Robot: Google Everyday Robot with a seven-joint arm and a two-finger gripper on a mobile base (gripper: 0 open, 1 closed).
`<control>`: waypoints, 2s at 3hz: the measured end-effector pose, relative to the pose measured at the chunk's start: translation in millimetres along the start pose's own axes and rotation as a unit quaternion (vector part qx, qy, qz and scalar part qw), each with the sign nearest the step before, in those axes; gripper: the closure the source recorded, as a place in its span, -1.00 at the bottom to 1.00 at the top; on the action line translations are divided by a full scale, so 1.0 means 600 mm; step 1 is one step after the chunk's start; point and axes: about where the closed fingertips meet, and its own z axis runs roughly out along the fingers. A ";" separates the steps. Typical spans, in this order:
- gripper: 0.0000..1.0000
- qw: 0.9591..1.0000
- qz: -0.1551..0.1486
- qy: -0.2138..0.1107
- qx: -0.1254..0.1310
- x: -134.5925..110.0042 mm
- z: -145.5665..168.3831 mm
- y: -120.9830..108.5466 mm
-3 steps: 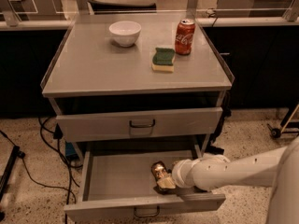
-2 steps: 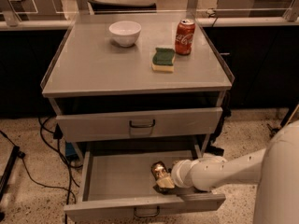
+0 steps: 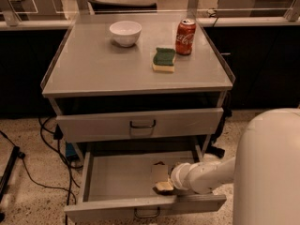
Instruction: Pick orange can from middle drawer and place on counter
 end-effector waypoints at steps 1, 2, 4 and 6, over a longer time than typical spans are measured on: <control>-0.48 1.000 0.013 0.004 -0.003 0.009 0.035 0.002; -0.48 1.000 0.020 0.010 -0.008 0.015 0.059 0.007; -0.44 0.999 0.029 0.027 -0.021 0.037 0.099 0.018; 0.38 0.999 0.029 0.027 -0.021 0.037 0.099 0.018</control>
Offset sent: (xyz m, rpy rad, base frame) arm 0.0092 0.0178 -0.0489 0.0128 0.0591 -0.0345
